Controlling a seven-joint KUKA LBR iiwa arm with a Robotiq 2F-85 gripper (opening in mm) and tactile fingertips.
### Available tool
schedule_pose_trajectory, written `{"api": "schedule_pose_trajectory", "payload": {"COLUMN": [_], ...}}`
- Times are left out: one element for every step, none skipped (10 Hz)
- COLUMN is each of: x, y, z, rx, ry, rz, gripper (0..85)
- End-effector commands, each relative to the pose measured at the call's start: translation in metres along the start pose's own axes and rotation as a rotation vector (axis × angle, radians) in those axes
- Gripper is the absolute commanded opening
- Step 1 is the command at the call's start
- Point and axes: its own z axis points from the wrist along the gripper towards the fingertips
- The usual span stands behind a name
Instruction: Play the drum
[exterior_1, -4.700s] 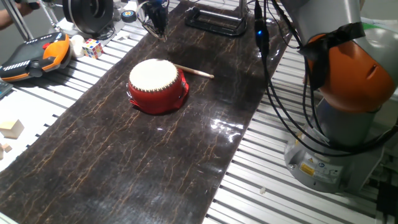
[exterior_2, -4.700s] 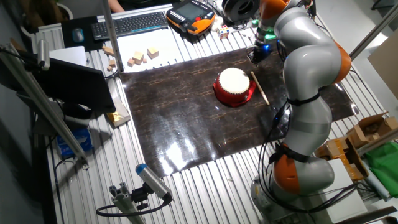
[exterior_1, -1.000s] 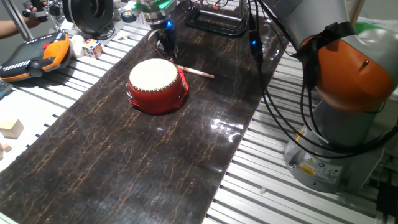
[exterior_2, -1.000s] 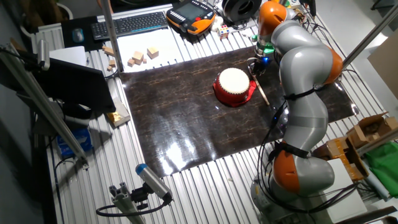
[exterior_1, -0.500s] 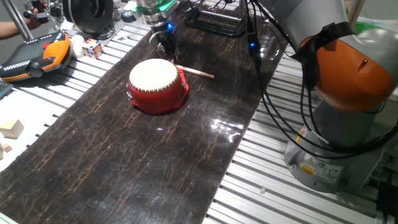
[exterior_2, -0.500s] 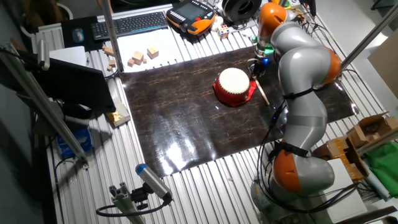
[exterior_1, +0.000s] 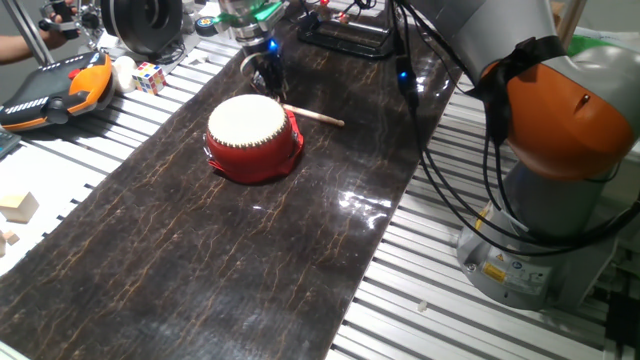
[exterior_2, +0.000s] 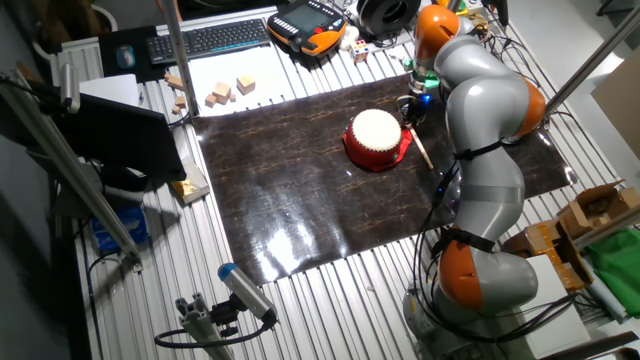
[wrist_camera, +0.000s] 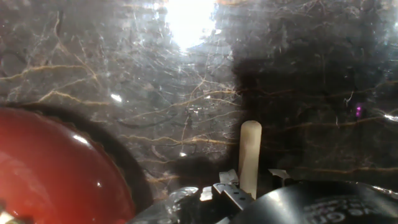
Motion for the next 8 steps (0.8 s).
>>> {"api": "schedule_pose_trajectory", "payload": {"x": [0.0, 0.0001, 0.0001, 0.0001, 0.0005, 0.0008, 0.0011, 0.0011], "y": [0.0, 0.0002, 0.0003, 0.0003, 0.0007, 0.0012, 0.0017, 0.0017], "z": [0.0007, 0.0016, 0.0017, 0.0019, 0.0034, 0.0048, 0.0053, 0.0053], "rx": [-0.001, -0.003, -0.004, -0.004, -0.004, -0.005, -0.005, -0.008], "ry": [0.0, -0.002, -0.004, -0.004, -0.005, -0.008, -0.01, -0.01], "rz": [0.0, -0.001, -0.001, 0.001, 0.001, 0.0, 0.0, 0.001], "gripper": [32.3, 32.3, 32.0, 31.3, 30.3, 30.0, 29.7, 28.7]}}
